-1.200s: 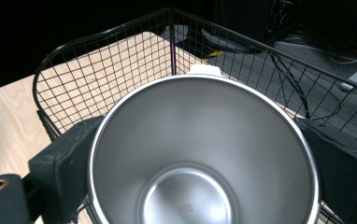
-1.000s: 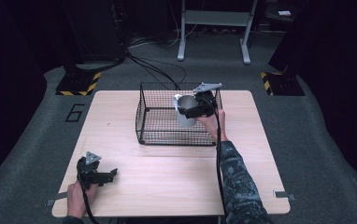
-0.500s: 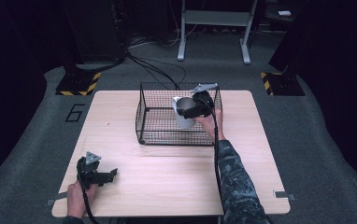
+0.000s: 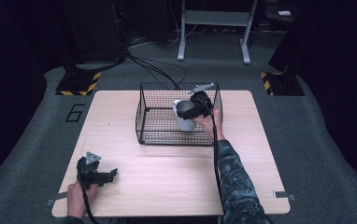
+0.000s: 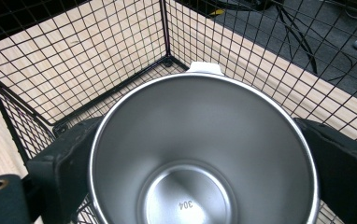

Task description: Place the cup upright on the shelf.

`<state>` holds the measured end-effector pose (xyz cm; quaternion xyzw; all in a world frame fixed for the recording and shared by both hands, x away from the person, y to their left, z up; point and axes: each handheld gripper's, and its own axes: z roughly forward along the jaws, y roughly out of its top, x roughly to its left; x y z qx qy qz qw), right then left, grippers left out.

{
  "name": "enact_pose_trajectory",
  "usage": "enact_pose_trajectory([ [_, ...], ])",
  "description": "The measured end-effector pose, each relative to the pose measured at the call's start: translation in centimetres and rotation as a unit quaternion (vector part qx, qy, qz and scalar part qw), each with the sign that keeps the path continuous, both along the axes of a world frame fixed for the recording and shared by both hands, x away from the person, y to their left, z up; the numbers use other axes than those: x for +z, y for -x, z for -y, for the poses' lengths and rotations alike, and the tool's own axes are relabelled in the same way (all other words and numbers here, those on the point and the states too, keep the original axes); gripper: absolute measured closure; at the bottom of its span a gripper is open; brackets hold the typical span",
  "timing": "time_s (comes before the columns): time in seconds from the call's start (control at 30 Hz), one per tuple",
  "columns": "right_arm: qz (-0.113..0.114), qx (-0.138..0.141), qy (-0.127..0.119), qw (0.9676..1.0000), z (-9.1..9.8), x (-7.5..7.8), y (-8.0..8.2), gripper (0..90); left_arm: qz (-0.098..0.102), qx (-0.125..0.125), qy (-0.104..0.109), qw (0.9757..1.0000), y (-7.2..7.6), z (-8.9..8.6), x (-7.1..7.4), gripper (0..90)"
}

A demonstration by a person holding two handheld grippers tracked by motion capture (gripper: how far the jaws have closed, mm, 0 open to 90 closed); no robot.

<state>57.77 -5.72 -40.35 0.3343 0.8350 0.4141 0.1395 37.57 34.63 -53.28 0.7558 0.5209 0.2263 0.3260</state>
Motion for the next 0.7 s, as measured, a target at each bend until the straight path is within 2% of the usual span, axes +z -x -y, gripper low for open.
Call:
enact_pose_trajectory([
  [0.17,0.001,0.001,0.007,1.0000,-0.09,-0.16,-0.15,5.6,0.000,0.000,0.000,1.0000,0.00,0.00,0.00,0.0],
  [0.3,-0.010,-0.004,0.008,0.9999,-0.19,-0.45,-0.25,5.6,0.000,0.000,0.000,1.0000,0.00,0.00,0.00,0.0],
  [0.57,-0.016,0.003,0.030,0.9994,-0.24,-0.78,-0.64,5.6,0.000,0.000,0.000,1.0000,0.00,0.00,0.00,0.0],
  [0.63,-0.017,0.001,0.032,0.9994,-0.28,-0.83,-0.68,5.5,0.000,0.000,0.000,1.0000,0.00,0.00,0.00,0.0],
  [0.67,-0.024,-0.007,0.034,0.9991,-0.44,-0.90,-0.66,5.5,0.000,0.000,0.000,1.0000,0.00,0.00,0.00,0.0],
  [0.7,-0.018,0.002,0.040,0.9990,-0.38,-0.96,-0.84,5.5,0.000,0.000,0.000,1.0000,0.00,0.00,0.00,0.0],
])
